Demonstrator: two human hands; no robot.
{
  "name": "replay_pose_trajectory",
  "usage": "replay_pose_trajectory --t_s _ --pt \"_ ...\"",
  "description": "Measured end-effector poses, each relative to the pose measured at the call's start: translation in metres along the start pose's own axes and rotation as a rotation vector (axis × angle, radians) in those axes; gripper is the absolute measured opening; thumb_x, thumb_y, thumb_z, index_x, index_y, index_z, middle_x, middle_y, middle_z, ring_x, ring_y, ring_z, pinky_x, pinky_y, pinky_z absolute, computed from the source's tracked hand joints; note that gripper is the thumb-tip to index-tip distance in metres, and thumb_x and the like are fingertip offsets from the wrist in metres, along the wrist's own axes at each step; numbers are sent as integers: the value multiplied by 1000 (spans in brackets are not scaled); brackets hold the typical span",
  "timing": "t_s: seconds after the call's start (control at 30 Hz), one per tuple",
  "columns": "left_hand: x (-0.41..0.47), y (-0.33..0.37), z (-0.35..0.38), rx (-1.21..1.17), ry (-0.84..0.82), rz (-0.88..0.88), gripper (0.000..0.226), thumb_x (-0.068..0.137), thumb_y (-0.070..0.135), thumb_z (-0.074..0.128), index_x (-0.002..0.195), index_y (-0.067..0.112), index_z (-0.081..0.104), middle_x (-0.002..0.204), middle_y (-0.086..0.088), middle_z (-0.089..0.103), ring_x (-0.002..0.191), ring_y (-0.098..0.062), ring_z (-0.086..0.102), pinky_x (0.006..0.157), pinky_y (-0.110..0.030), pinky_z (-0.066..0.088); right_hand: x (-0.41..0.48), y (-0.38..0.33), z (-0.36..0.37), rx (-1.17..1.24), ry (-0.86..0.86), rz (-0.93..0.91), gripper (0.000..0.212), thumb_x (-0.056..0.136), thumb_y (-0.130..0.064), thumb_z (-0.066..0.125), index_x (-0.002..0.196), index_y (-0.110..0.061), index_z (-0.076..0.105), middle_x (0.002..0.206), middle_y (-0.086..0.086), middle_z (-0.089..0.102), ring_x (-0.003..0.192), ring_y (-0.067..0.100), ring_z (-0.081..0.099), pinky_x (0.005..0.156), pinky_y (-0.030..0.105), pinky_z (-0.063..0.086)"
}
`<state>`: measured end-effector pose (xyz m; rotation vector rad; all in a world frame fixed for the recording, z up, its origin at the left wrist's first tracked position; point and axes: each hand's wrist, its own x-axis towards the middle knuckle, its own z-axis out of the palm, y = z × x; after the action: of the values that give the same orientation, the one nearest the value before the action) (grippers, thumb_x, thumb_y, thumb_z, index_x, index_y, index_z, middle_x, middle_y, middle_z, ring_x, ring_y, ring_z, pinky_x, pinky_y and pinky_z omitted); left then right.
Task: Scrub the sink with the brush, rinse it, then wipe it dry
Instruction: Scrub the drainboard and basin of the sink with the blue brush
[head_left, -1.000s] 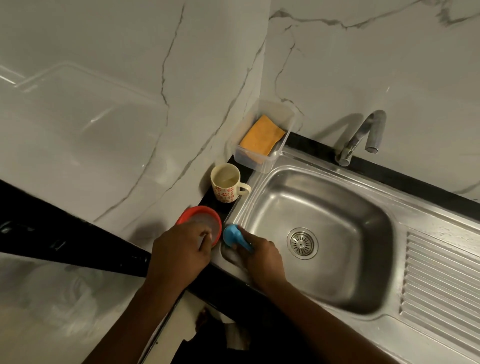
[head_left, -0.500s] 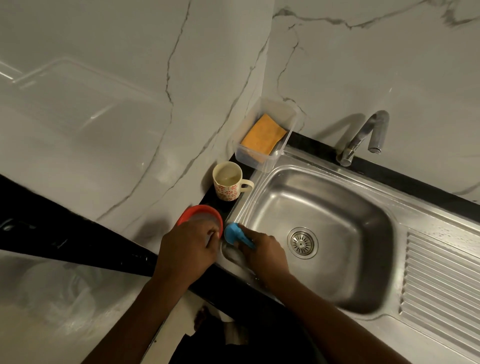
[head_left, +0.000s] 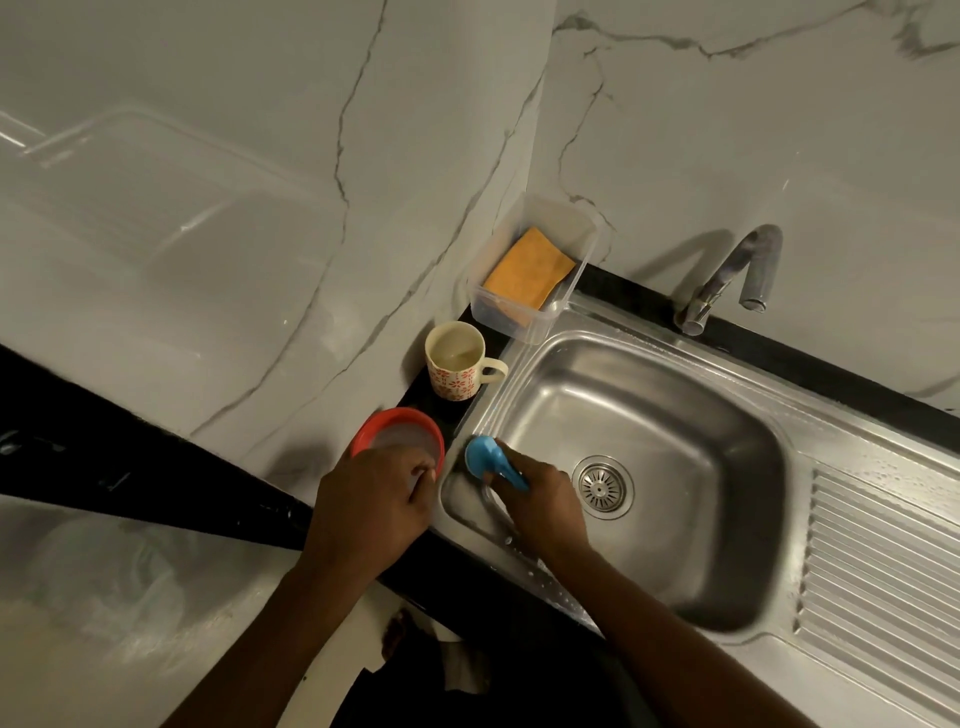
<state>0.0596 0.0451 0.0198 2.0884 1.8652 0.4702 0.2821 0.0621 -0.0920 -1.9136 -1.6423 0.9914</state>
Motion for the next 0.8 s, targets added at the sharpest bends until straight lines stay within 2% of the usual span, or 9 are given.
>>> replay_pose_trajectory --t_s 0.1,0.2,0.33,0.43,0.53,0.6,0.7,0.8 --pt "-1 0 1 -7 7 13 10 93 30 71 85 24 71 72 8 69 58 -9 62 52 -18 51 25 -5 -7 133 67 81 50 93 -48 73 141 -37 63 102 -6 78 71 1 66 54 11 42" --pt "-2 -1 0 -2 9 -9 9 94 32 71 87 25 72 75 8 71 60 -9 64 54 -20 54 63 -11 -22 246 166 137 48 95 -42 73 140 -28 64 107 -1 77 69 5 64 57 20 48" --pt "-5 -6 1 -22 7 -43 12 95 36 70 102 27 75 88 11 75 67 -4 64 60 -6 38 109 -13 -46 137 202 112 47 96 -48 70 138 -29 64 106 -5 74 76 7 66 59 24 49" --pt "-7 -10 6 -30 -2 -45 16 96 38 68 106 27 75 92 12 76 72 -4 65 65 -8 40 119 -16 -53 111 199 119 47 97 -46 69 140 -28 62 104 -6 73 74 8 67 57 23 47" --pt "-5 -10 8 -37 0 -47 10 94 35 70 99 28 74 84 12 74 68 -6 67 65 -14 48 94 -16 -39 128 169 124 44 97 -42 70 138 -27 63 108 -6 74 71 5 67 55 16 46" --pt "-2 -8 9 -27 -1 -32 6 94 33 70 91 28 72 76 10 71 63 -8 65 66 -18 49 68 -12 -27 136 113 109 44 96 -43 72 137 -28 66 102 -5 75 67 2 64 53 11 41" --pt "4 -4 9 -33 4 -8 6 93 31 71 88 28 72 74 10 70 62 -7 63 67 -20 49 51 -12 -21 152 72 103 46 95 -47 72 138 -32 66 89 -6 74 59 3 59 51 15 39" --pt "8 -3 10 -31 -3 -4 8 94 32 69 90 27 74 75 10 71 63 -7 62 65 -14 42 78 -17 -37 169 118 128 42 95 -43 73 134 -29 68 97 -7 74 65 2 62 53 17 43"
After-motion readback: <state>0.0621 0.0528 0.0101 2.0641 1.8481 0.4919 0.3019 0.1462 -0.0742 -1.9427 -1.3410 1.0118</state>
